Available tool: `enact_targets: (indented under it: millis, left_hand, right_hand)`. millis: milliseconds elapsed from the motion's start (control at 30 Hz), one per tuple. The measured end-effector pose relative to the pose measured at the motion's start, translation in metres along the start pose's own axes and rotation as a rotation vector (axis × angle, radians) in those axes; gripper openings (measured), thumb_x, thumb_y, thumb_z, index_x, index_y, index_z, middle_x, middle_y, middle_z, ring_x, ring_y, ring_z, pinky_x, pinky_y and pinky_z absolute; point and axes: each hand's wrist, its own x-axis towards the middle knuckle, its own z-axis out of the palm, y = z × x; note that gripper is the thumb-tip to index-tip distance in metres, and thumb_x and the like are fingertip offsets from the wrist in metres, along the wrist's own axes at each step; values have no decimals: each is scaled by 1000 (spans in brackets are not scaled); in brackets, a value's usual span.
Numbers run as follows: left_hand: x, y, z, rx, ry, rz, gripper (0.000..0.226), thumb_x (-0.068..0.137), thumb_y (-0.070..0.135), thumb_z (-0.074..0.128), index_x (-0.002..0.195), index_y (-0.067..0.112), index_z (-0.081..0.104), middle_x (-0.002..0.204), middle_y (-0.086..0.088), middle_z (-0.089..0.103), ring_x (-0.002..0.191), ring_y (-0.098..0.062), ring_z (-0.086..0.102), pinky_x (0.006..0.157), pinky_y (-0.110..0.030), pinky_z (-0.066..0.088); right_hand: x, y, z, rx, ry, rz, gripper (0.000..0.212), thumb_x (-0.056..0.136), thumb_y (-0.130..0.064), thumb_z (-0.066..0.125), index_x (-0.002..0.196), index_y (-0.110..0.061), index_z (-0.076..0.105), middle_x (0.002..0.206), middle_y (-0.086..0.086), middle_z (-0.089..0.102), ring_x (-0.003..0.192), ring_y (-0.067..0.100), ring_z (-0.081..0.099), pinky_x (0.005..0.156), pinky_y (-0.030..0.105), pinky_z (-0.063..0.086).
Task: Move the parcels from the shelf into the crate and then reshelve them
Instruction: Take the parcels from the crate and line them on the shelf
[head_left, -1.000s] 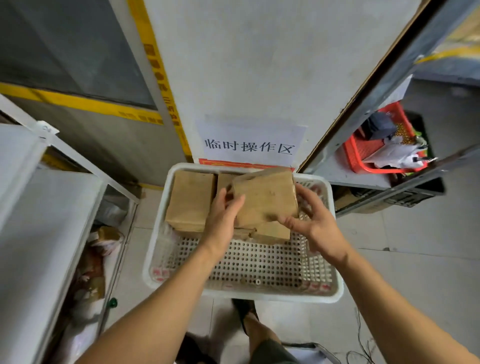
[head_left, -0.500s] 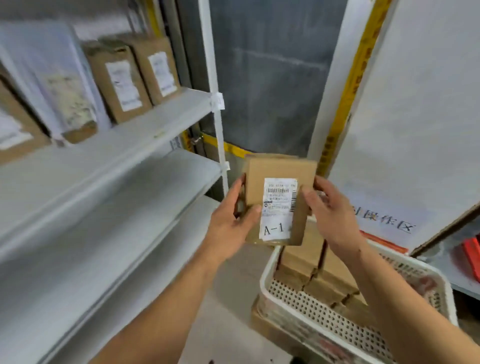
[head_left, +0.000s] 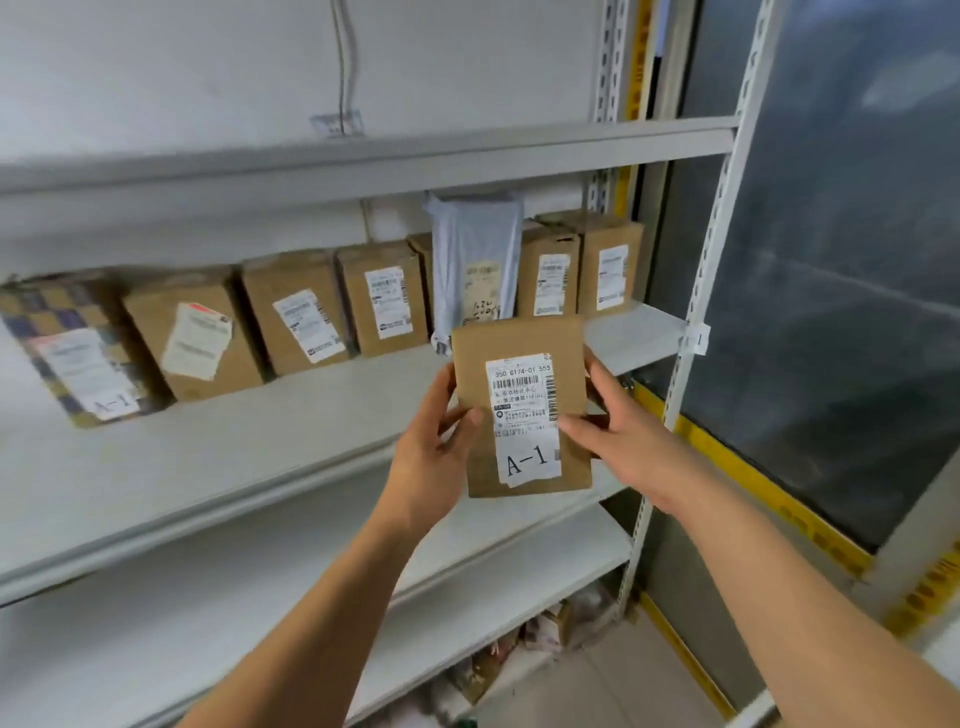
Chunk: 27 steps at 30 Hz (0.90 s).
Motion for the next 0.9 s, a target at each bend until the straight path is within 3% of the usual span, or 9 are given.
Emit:
enact_targets:
  millis: [100, 233, 333, 400, 467, 533, 700, 800, 900]
  left_hand:
    - [13, 1, -22, 112, 112, 14, 62, 109, 19, 54, 161, 45, 32, 144, 18, 63, 136, -13, 59, 109, -50, 53]
    - [24, -2, -48, 222, 228, -19, 65, 108, 25, 55, 160, 54, 26, 142, 17, 64, 134, -13, 61, 101, -40, 59]
    - [38, -11, -69, 271, 279, -53, 66, 109, 24, 54, 159, 55, 24, 145, 12, 62, 133, -20, 62, 96, -38, 61]
    - [53, -17, -86, 294, 298, -66, 66, 108, 22, 54, 158, 54, 26, 143, 10, 63, 128, -21, 66, 93, -41, 63]
    - [73, -26, -102, 325, 302, -70, 66, 107, 22, 56, 158, 52, 27, 142, 9, 64, 125, -21, 68, 91, -45, 64]
    - [97, -40, -117, 331, 296, -89, 67, 105, 21, 57, 157, 53, 28, 143, 9, 64, 123, -20, 69, 91, -48, 63]
    - [142, -75, -132, 234, 224, -92, 69, 102, 14, 56, 155, 52, 33, 151, 11, 57, 128, -19, 66, 96, -55, 60]
    - [165, -97, -135, 197, 197, -111, 70, 102, 8, 55, 155, 51, 36, 145, 13, 61, 125, -16, 67, 95, -53, 61]
    - [182, -112, -136, 173, 195, -123, 69, 102, 8, 56, 155, 49, 39, 144, 13, 61, 129, -18, 64, 97, -52, 60]
  right_hand:
    - [38, -12, 9, -69, -36, -74, 82, 106, -35, 61, 156, -69, 6, 161, -28, 37, 114, -4, 59, 116, 42, 38]
    - [89, -21, 36, -92, -44, -145, 76, 105, -31, 63, 158, -62, 18, 156, -19, 48, 126, 14, 63, 114, 46, 48]
    - [125, -26, 63, -95, -60, -200, 73, 104, -29, 65, 158, -56, 24, 157, -17, 49, 133, 17, 59, 113, 49, 49]
    - [146, -33, 80, -69, -56, -223, 74, 105, -24, 64, 161, -51, 24, 157, -16, 47, 132, 10, 55, 114, 39, 46]
    - [166, -38, 94, -29, -45, -215, 74, 107, -17, 61, 164, -44, 23, 146, -23, 45, 127, 1, 46, 108, 27, 40]
    - [191, -38, 109, 6, -21, -199, 73, 107, -11, 59, 165, -39, 24, 138, -25, 44, 125, -2, 43, 106, 25, 37]
    - [244, -13, 133, 31, 48, -155, 72, 104, -11, 63, 163, -37, 31, 148, -16, 57, 131, 3, 55, 115, 33, 43]
    - [275, 11, 144, 39, 82, -141, 68, 103, -16, 63, 159, -43, 35, 146, -16, 62, 135, 7, 57, 118, 43, 45]
    - [295, 20, 150, 64, 126, -132, 65, 103, -16, 63, 156, -46, 39, 142, -18, 64, 134, 5, 57, 116, 38, 46]
